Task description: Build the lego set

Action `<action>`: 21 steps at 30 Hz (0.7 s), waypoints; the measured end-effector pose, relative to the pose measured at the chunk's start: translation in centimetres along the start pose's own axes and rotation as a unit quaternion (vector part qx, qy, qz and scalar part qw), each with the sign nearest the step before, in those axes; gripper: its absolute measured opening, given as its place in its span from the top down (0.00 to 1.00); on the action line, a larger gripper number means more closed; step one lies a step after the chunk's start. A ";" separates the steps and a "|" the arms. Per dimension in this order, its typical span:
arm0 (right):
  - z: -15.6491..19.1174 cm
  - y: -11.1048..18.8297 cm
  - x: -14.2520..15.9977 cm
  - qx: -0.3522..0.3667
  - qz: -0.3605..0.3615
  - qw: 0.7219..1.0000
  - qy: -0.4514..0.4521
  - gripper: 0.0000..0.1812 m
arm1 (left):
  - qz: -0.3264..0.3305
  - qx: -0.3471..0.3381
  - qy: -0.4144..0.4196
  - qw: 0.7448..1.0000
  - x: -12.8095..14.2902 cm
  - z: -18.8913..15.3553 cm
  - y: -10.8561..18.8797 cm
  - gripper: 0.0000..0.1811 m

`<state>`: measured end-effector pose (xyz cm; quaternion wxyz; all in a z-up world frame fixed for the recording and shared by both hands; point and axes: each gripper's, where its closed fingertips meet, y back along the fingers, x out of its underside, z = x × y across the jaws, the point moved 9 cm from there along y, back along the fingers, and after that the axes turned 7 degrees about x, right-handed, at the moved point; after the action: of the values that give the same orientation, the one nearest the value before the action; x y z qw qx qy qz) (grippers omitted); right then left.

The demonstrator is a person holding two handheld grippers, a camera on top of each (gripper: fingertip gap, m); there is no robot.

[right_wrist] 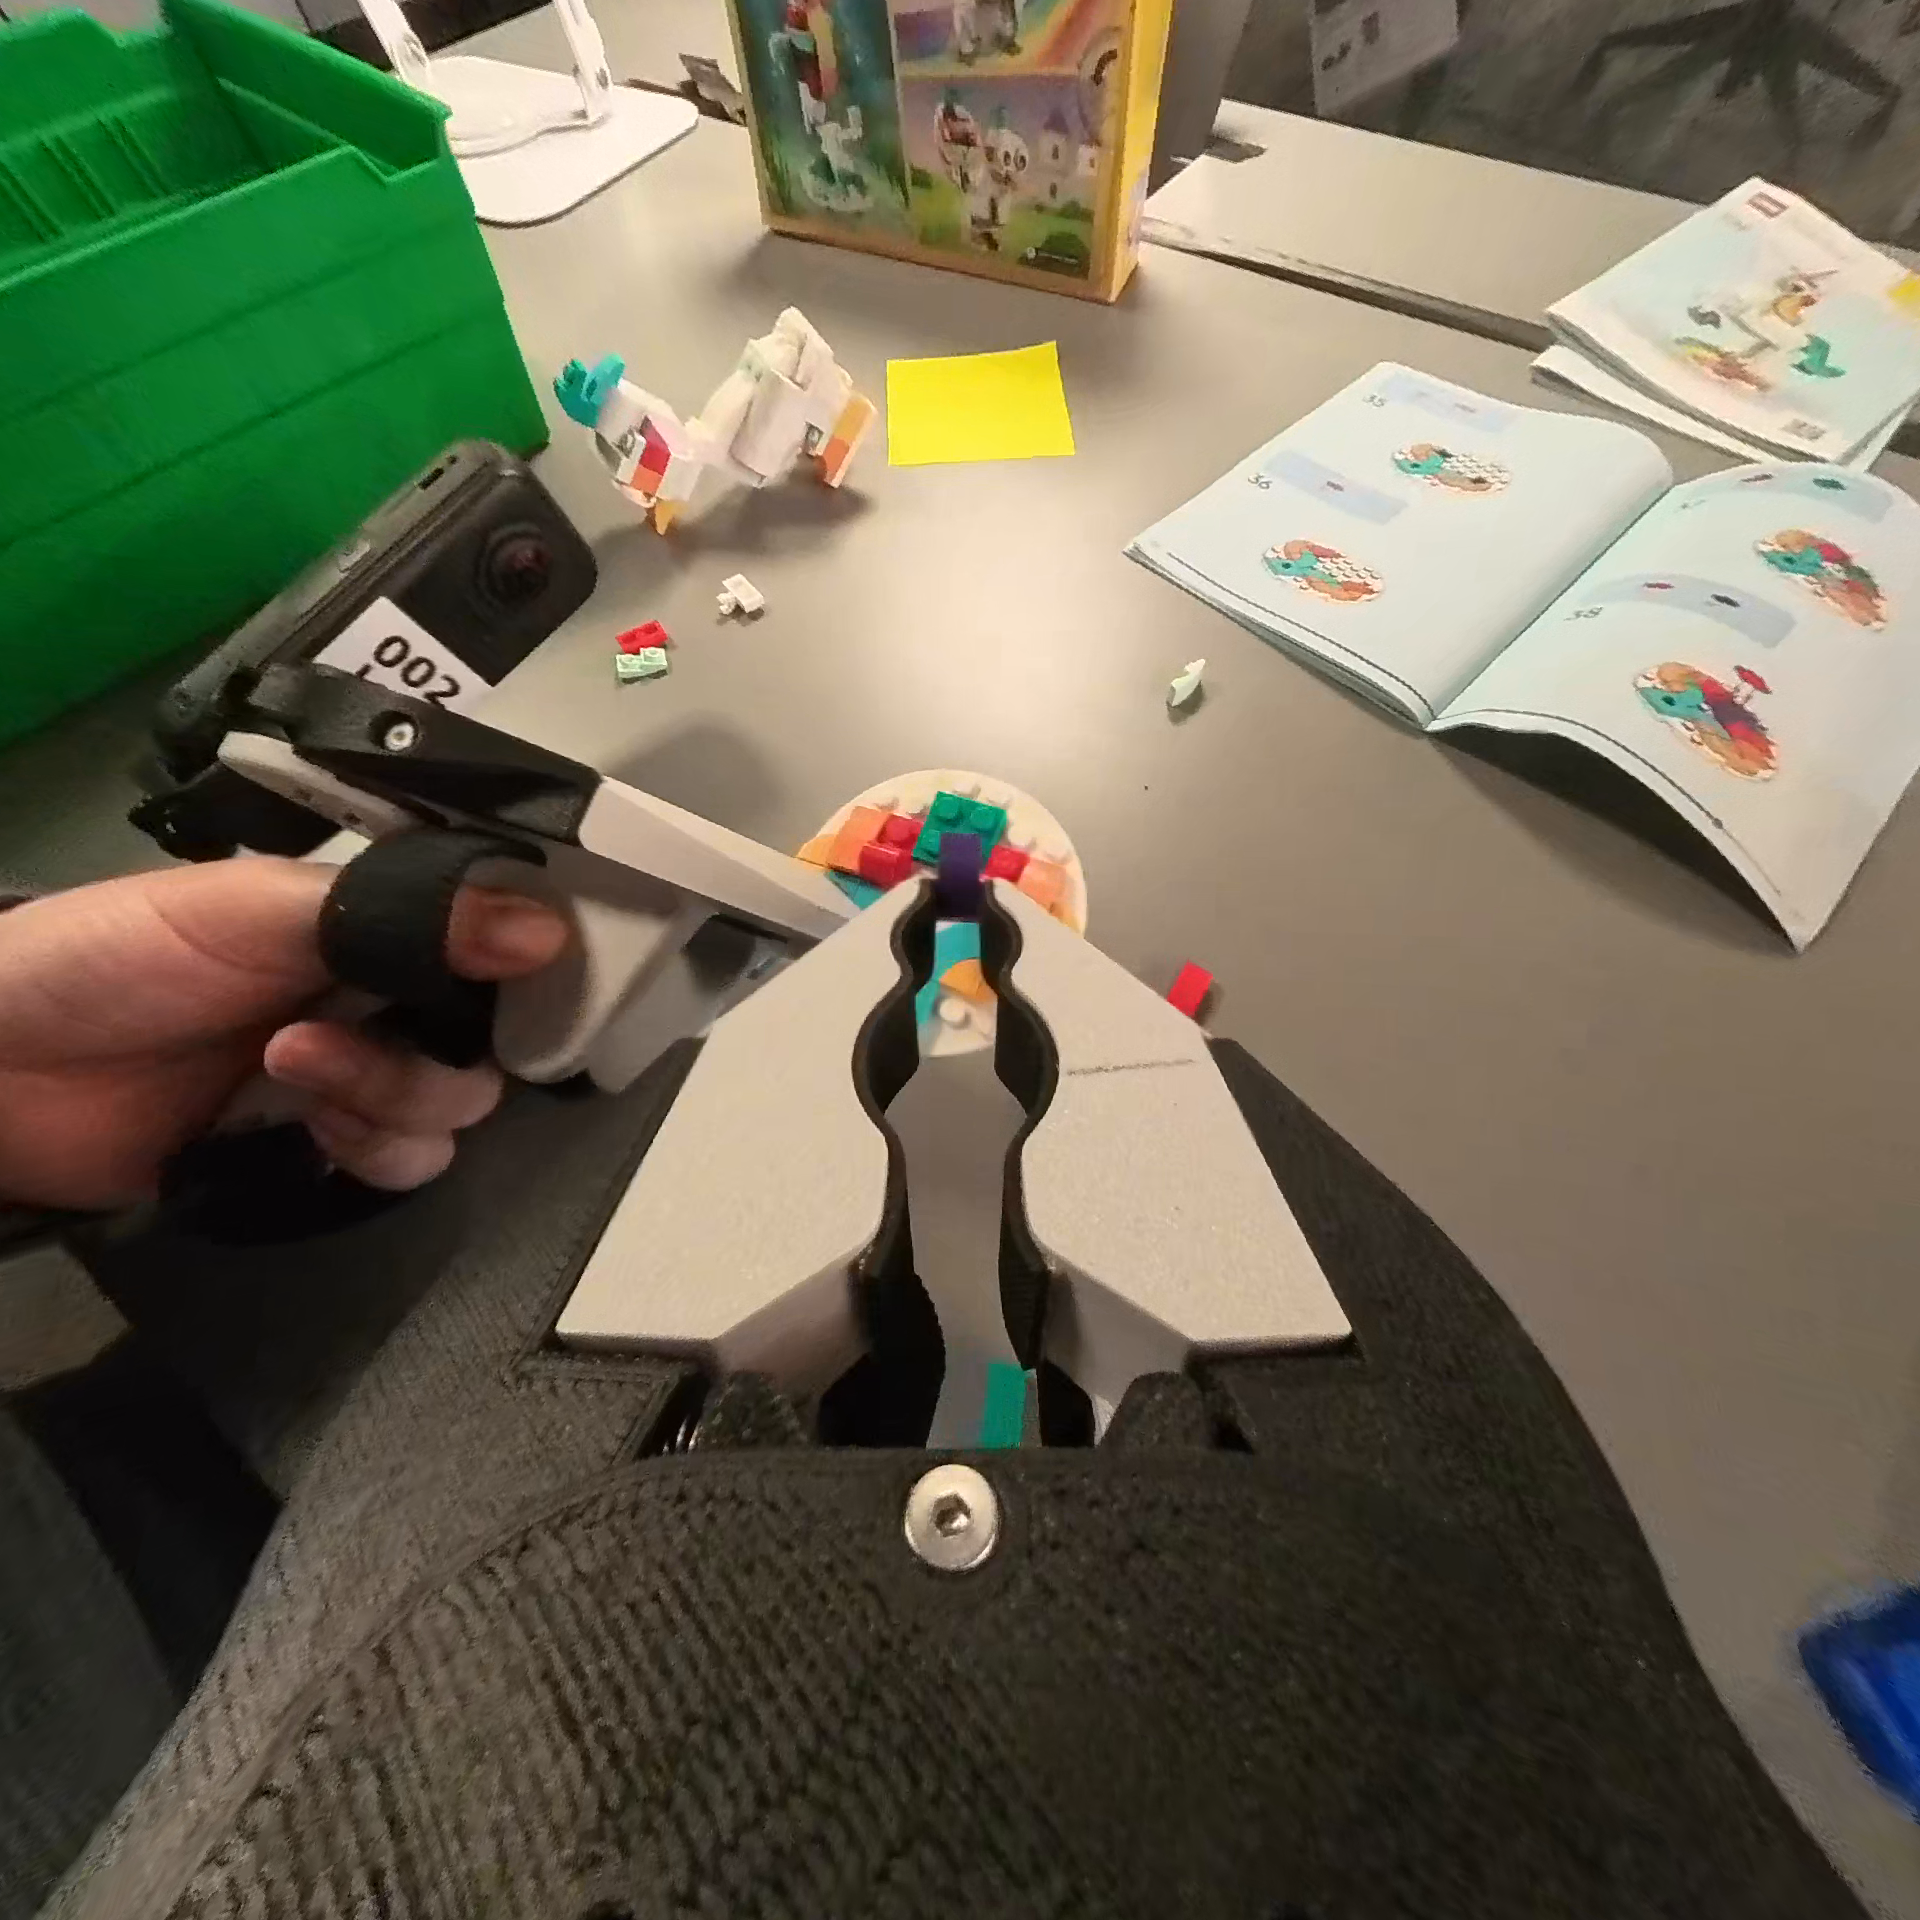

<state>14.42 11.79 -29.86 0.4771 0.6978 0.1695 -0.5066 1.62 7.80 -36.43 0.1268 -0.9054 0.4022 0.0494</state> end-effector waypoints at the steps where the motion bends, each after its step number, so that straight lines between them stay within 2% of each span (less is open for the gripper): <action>1: 0.0 -0.2 0.0 0.002 0.003 1.000 -0.004 0.97 | -0.005 -0.002 -0.001 1.000 0.0 0.0 -0.1 0.98; 9: 0.8 -1.6 0.0 0.025 0.020 0.999 0.010 0.97 | -0.058 -0.028 -0.006 0.998 0.1 0.1 -0.2 0.98; 13: 0.8 -1.9 -0.5 0.038 0.023 0.999 0.024 0.97 | -0.096 -0.038 0.034 0.994 0.4 0.2 -0.1 0.97; 21: 1.0 -3.0 -0.6 0.049 0.050 0.997 0.043 0.97 | -0.142 -0.061 0.042 0.987 0.8 0.2 -0.3 0.98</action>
<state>11.50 12.58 -30.86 0.4594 0.7493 0.1293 -0.4592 2.41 7.44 -36.71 0.0600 -0.9607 0.2707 0.0170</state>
